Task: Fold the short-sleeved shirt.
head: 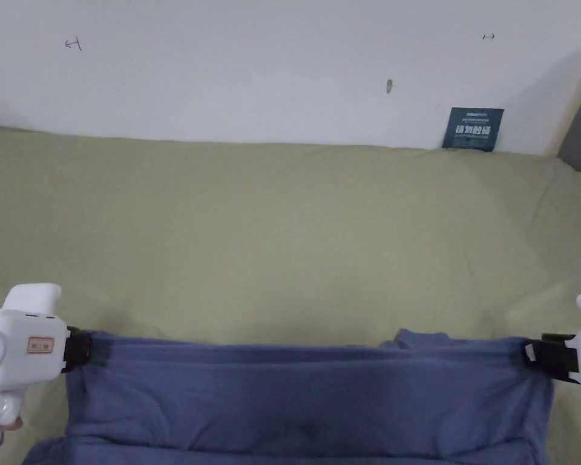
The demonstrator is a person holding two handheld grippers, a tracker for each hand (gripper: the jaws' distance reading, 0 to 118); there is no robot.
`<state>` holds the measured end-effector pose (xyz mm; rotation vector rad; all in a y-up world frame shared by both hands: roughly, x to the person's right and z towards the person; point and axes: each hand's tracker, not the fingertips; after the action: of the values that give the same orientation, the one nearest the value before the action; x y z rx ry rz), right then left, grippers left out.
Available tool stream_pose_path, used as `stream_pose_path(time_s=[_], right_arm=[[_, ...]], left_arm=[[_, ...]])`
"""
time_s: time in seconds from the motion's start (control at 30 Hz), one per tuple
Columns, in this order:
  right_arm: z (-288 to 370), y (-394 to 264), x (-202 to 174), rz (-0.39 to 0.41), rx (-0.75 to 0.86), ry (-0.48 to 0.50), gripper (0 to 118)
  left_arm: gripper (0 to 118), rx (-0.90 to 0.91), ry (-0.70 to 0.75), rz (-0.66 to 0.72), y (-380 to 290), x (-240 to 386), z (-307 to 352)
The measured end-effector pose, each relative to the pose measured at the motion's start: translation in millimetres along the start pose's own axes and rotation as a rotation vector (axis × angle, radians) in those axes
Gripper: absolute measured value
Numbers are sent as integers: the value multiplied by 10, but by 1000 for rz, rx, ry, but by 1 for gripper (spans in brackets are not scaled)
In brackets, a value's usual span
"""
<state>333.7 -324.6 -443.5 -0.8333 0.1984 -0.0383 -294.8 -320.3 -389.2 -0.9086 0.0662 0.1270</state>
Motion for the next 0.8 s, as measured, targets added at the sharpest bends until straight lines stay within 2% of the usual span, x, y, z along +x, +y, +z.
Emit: stream_pose_path(time_s=[0.17, 0.33, 0.47, 0.6, 0.77, 0.8], right_arm=[[743, -349, -240, 9, 77, 35, 1], [1237, -859, -394, 32, 120, 47, 1], [1347, -1311, -419, 42, 102, 51, 1], [1253, -1674, -426, 52, 30, 47, 1], [998, -1905, -355, 59, -89, 5, 10], [977, -1920, -356, 64, -101, 13, 34]], left_arm=[[0, 66, -29, -9, -388, -35, 664], [0, 104, -54, -33, -917, -141, 1009], [0, 114, -48, -65, -1367, -203, 1066], [2, 67, -57, -38, -1668, -305, 909], [37, 32, -55, 13, -1801, -359, 780], [71, 20, -52, 14, -1810, -371, 761]])
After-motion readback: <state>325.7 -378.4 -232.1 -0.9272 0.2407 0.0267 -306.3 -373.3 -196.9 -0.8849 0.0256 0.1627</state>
